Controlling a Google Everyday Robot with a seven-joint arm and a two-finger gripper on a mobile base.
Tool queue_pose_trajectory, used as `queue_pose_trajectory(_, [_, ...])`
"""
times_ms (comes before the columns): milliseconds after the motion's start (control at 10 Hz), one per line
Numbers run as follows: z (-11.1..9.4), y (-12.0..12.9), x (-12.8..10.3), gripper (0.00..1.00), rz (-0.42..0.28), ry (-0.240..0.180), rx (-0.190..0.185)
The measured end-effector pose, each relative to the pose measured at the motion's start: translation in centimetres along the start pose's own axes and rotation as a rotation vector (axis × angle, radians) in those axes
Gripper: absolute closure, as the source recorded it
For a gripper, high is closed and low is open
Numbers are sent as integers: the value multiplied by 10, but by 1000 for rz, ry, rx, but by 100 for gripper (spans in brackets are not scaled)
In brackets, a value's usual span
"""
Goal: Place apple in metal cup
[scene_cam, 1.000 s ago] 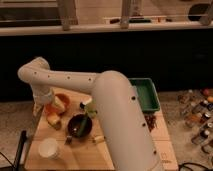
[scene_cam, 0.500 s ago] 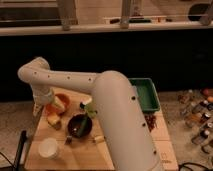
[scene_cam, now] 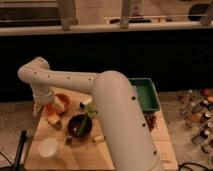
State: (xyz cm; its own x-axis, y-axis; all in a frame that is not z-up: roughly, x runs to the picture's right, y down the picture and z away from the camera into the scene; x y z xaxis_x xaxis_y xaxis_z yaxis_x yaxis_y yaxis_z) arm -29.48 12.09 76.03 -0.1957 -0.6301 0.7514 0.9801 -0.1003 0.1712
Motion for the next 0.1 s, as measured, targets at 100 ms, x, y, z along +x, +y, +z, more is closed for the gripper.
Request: queue_pose_trajectory(100, [0,0,0,20,0,0,0])
